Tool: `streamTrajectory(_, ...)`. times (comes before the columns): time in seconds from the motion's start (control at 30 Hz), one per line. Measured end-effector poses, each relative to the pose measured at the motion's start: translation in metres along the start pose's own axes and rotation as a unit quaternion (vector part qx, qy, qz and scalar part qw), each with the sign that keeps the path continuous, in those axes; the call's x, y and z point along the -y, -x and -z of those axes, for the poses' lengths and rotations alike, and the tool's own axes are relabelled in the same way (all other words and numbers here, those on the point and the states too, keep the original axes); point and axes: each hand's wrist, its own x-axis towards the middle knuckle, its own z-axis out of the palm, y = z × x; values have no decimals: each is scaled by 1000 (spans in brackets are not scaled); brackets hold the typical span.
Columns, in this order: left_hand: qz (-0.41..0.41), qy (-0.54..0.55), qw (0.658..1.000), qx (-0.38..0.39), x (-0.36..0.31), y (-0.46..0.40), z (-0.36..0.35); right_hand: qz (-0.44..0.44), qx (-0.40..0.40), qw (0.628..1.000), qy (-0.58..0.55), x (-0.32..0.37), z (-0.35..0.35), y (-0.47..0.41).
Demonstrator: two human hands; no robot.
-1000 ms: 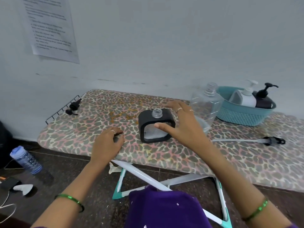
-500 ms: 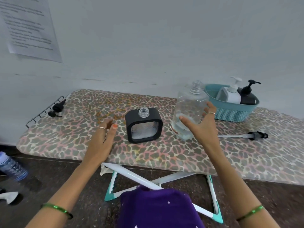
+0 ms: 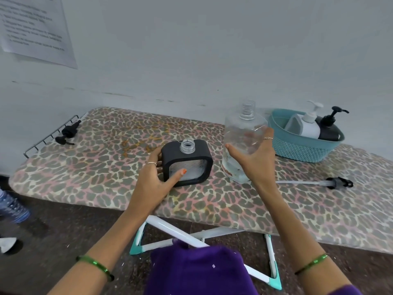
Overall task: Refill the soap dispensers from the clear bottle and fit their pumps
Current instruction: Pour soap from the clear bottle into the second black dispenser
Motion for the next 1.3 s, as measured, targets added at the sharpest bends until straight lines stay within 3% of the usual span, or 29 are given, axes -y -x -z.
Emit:
streamTrajectory(0.17,0,2,1000,-3,1,3,1,88,64,990,88,10,-10,-3)
streamTrajectory(0.27,-1,3,1000,-10,1,3,1,153,92,964,196,8,-11,-6)
streamTrajectory(0.7,1,3,1000,-9,7,2,2,322,99,864,373,14,5,-25)
streamTrajectory(0.83,0,6,1000,-10,8,1,2,352,89,844,394,15,7,-29)
streamTrajectory(1.3,-7,-8,1000,-20,11,0,0,389,101,828,391,14,11,-33)
